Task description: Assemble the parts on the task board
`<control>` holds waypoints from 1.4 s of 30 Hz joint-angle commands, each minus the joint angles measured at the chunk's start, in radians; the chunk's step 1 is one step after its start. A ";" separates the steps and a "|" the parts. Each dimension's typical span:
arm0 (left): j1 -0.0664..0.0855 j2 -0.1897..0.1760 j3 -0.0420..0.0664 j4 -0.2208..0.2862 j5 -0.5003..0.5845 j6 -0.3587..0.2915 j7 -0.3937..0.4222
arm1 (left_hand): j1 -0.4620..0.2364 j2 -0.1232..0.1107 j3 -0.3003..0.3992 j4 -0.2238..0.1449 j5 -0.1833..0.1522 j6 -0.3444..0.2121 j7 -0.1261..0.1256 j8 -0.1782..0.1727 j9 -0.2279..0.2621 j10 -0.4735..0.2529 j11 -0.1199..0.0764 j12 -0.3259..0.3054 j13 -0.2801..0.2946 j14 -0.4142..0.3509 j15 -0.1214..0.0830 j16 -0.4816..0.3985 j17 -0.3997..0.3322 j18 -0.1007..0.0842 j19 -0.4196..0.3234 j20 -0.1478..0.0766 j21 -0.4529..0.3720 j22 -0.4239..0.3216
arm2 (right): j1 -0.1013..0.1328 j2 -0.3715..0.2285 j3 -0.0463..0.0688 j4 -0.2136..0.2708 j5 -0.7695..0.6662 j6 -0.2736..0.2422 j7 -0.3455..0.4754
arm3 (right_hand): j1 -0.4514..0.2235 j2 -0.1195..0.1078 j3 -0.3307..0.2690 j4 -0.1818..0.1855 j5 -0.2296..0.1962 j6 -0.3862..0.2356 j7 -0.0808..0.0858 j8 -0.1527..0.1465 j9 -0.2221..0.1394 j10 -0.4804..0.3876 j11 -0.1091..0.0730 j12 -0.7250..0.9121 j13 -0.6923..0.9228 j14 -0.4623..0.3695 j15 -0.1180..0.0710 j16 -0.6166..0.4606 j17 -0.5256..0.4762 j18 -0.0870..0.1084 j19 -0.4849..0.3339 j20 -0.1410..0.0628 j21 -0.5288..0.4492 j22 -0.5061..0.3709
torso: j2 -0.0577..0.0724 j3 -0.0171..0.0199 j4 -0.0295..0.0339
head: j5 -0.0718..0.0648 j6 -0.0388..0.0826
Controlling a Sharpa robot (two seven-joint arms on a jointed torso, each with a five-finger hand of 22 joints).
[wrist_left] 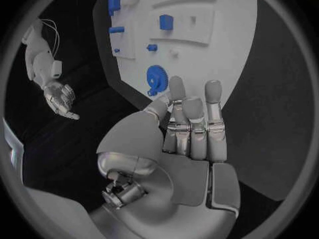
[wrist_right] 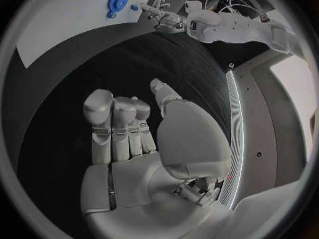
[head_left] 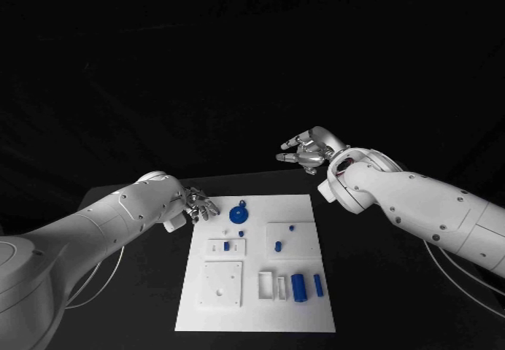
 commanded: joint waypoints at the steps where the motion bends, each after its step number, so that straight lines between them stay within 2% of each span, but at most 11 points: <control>1: 0.007 -0.014 0.002 0.032 0.057 -0.004 0.014 | 0.003 -0.017 0.028 0.016 -0.002 0.021 -0.015 0.001 0.010 0.042 -0.006 0.005 -0.002 0.008 -0.001 -0.005 0.002 -0.003 0.002 -0.007 0.005 0.018 | 0.000 -0.003 0.001 0.002 -0.009 0.015 0.001 | 0.002 0.005 0.006 0.000 -0.004 -0.003 0.003 -0.002 0.000 -0.002 -0.002 -0.002 0.001 -0.002 0.003 -0.003 0.001 0.009 0.025 0.006 -0.002 0.107 | -0.005 -0.0056 0.0082 | 0.000 -0.004; 9: 0.025 -0.091 0.005 0.165 0.069 0.026 -0.001 | 0.004 -0.010 0.045 0.032 -0.024 0.013 -0.013 0.002 0.035 0.041 -0.004 0.001 -0.004 0.005 0.000 -0.008 0.003 -0.004 0.000 -0.006 0.004 0.018 | 0.000 -0.007 0.001 -0.002 -0.008 0.022 0.001 | 0.003 0.005 0.007 -0.001 -0.005 -0.002 0.003 -0.002 0.000 -0.002 -0.002 -0.001 0.002 -0.002 0.002 -0.003 0.001 0.009 0.025 0.006 -0.002 0.107 | -0.014 -0.0115 0.0175 | -0.003 -0.011; 13: 0.031 -0.128 0.004 0.219 0.055 0.028 -0.005 | 0.004 -0.010 0.050 0.032 -0.023 0.012 -0.014 0.002 0.048 0.041 -0.005 0.000 -0.003 0.006 0.000 -0.009 0.003 -0.003 0.000 -0.006 0.003 0.018 | 0.000 -0.010 0.001 -0.007 -0.008 0.025 0.001 | 0.003 0.005 0.007 -0.001 -0.005 -0.002 0.003 -0.002 0.000 -0.002 -0.002 -0.001 0.002 -0.002 0.002 -0.003 0.001 0.009 0.025 0.006 -0.002 0.107 | -0.020 -0.0178 0.0260 | -0.006 -0.015; 17: 0.032 -0.141 0.003 0.230 0.044 0.019 -0.011 | 0.002 -0.013 0.048 0.034 -0.023 0.011 -0.014 0.001 0.051 0.042 -0.004 0.000 -0.003 0.006 0.000 -0.010 0.003 -0.002 0.001 -0.006 0.003 0.018 | 0.000 -0.009 0.001 -0.009 -0.008 0.026 0.002 | 0.003 0.005 0.007 -0.001 -0.005 -0.002 0.003 -0.002 0.000 -0.002 -0.002 -0.001 0.002 -0.002 0.002 -0.003 0.001 0.009 0.025 0.006 -0.002 0.107 | -0.024 -0.0206 0.0285 | -0.007 -0.013; 20: 0.033 -0.143 0.003 0.227 0.041 0.014 -0.016 | -0.012 -0.021 0.038 0.048 -0.020 0.007 -0.015 0.000 0.053 0.041 -0.006 0.001 -0.003 0.008 0.000 -0.011 0.002 -0.002 0.003 -0.005 0.002 0.017 | 0.000 -0.008 0.001 -0.011 -0.007 0.027 0.002 | 0.003 0.005 0.007 -0.001 -0.005 -0.002 0.003 -0.002 0.000 -0.002 -0.002 -0.001 0.002 -0.002 0.002 -0.003 0.001 0.009 0.025 0.006 -0.002 0.107 | -0.024 -0.0198 0.0278 | -0.009 -0.011; 27: 0.033 -0.119 0.002 0.182 0.048 0.006 -0.032 | -0.099 -0.081 -0.070 0.147 -0.142 -0.041 -0.001 -0.005 -0.035 0.035 -0.001 -0.016 -0.008 0.010 0.007 -0.021 -0.004 -0.002 0.007 0.000 -0.013 0.013 | -0.001 -0.005 0.001 -0.014 -0.007 0.028 0.003 | 0.003 0.006 0.008 -0.002 -0.003 -0.002 0.003 -0.002 0.000 -0.001 -0.002 0.000 0.003 -0.002 0.002 -0.003 0.002 0.009 0.025 0.006 0.000 0.108 | -0.020 -0.0173 0.0259 | -0.008 -0.007; 31: 0.031 -0.094 0.000 0.138 0.058 0.004 -0.046 | -0.139 -0.106 -0.115 0.189 -0.182 -0.060 0.010 -0.004 -0.085 0.034 0.004 -0.021 -0.007 0.009 0.012 -0.021 -0.004 0.002 0.010 0.005 -0.020 0.014 | -0.001 -0.003 0.001 -0.015 -0.007 0.027 0.004 | 0.003 0.006 0.008 -0.002 -0.003 -0.002 0.003 -0.002 0.000 -0.001 -0.002 0.000 0.003 -0.002 0.002 -0.003 0.002 0.009 0.025 0.006 0.000 0.108 | -0.020 -0.0172 0.0269 | -0.008 -0.008; 33: 0.027 -0.078 -0.001 0.113 0.060 0.006 -0.055 | -0.165 -0.137 -0.138 0.209 -0.211 -0.075 0.015 -0.004 -0.099 0.032 0.006 -0.023 -0.007 0.008 0.014 -0.021 -0.004 0.003 0.010 0.007 -0.021 0.015 | -0.001 -0.001 0.001 -0.015 -0.007 0.027 0.004 | 0.002 0.006 0.007 -0.002 -0.002 -0.003 0.003 -0.002 0.000 -0.002 -0.002 -0.001 0.003 -0.002 0.003 -0.005 0.000 0.009 0.025 0.006 -0.001 0.108 | -0.019 -0.0172 0.0273 | -0.007 -0.007; 35: 0.021 -0.057 -0.002 0.082 0.062 0.010 -0.069 | -0.189 -0.179 -0.142 0.238 -0.214 -0.085 0.018 -0.004 -0.109 0.031 0.008 -0.024 -0.006 0.008 0.016 -0.020 -0.003 0.005 0.011 0.008 -0.022 0.016 | -0.001 0.002 0.001 -0.016 -0.008 0.026 0.005 | 0.002 0.006 0.007 -0.002 -0.002 -0.003 0.003 -0.002 0.000 -0.002 -0.002 -0.001 0.003 -0.002 0.003 -0.005 0.000 0.009 0.025 0.006 -0.001 0.108 | -0.019 -0.0173 0.0267 | -0.006 -0.007; 36: 0.018 -0.049 -0.002 0.069 0.061 0.013 -0.075 | -0.181 -0.231 -0.070 0.298 -0.214 -0.085 0.019 0.001 -0.123 0.032 0.008 -0.026 -0.004 0.007 0.016 -0.018 -0.001 0.007 0.012 0.010 -0.023 0.018 | -0.001 0.003 0.001 -0.016 -0.008 0.026 0.005 | 0.002 0.006 0.007 -0.002 -0.002 -0.003 0.003 -0.002 0.000 -0.002 -0.002 -0.001 0.003 -0.002 0.003 -0.005 0.000 0.009 0.025 0.006 -0.001 0.108 | -0.018 -0.0164 0.0259 | -0.006 -0.005; 42: 0.002 -0.006 -0.002 0.006 0.049 0.029 -0.095 | -0.170 -0.260 -0.064 0.353 -0.215 -0.083 0.019 -0.001 -0.141 0.033 0.007 -0.030 -0.001 0.008 0.016 -0.018 0.002 0.006 0.013 0.009 -0.022 0.018 | 0.000 0.009 0.001 -0.014 -0.010 0.026 0.006 | 0.002 0.006 0.007 -0.002 -0.002 -0.003 0.003 -0.002 0.000 -0.002 -0.002 -0.001 0.003 -0.002 0.003 -0.005 0.000 0.009 0.025 0.006 -0.001 0.108 | -0.008 -0.0089 0.0174 | -0.001 0.002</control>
